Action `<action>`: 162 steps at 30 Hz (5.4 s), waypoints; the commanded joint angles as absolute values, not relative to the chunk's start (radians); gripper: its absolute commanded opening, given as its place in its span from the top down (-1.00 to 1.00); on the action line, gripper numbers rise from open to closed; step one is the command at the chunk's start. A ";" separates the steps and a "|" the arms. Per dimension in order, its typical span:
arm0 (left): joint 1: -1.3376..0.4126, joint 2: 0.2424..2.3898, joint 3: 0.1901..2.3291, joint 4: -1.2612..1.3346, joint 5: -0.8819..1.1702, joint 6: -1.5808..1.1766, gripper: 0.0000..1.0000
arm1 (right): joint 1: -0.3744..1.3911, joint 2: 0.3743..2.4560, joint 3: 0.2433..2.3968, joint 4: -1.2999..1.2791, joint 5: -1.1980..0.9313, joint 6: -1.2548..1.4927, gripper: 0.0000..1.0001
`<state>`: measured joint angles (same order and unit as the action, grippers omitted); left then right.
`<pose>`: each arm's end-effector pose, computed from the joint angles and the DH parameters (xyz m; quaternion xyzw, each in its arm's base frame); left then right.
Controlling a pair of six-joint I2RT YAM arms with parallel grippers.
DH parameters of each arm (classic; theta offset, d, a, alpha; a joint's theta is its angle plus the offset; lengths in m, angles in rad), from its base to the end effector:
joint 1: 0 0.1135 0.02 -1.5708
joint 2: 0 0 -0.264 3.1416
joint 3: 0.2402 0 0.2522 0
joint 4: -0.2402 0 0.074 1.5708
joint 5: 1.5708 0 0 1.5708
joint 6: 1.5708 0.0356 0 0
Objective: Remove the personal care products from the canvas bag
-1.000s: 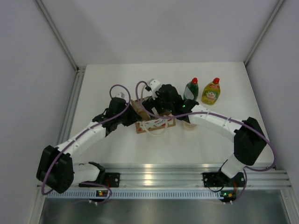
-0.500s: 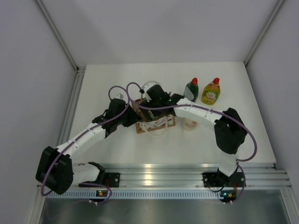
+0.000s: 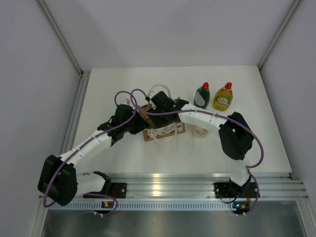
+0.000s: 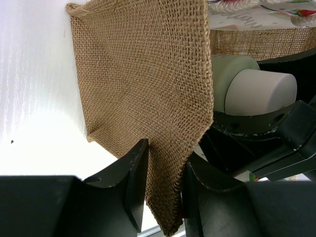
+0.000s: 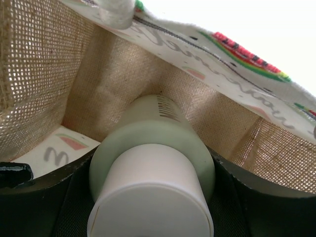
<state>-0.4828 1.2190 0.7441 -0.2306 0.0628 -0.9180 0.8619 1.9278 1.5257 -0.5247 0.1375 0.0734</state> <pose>0.2272 -0.1216 0.2317 -0.1830 0.8889 -0.2919 0.3020 0.2815 0.3208 0.2328 -0.3434 0.8821 0.0841 0.3112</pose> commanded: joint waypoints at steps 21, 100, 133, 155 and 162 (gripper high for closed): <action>-0.486 1.183 0.741 -0.224 0.037 -0.917 0.01 | 0.833 1.832 1.687 -0.552 0.101 0.011 1.00; -0.486 0.707 0.974 -0.841 -0.482 -0.509 -0.96 | 0.161 1.212 0.804 -0.215 0.230 0.236 0.65; -0.483 0.759 1.022 -0.838 -0.647 -0.526 -0.96 | 0.167 0.717 0.991 -0.599 0.160 0.129 -0.99; -0.483 0.463 1.017 -0.841 -0.603 -0.393 -0.96 | 0.374 0.327 0.965 -0.781 0.402 0.110 -0.99; -0.483 0.396 0.915 -0.805 -0.669 -0.429 -0.96 | 0.387 0.330 0.951 -0.781 0.422 0.110 -0.99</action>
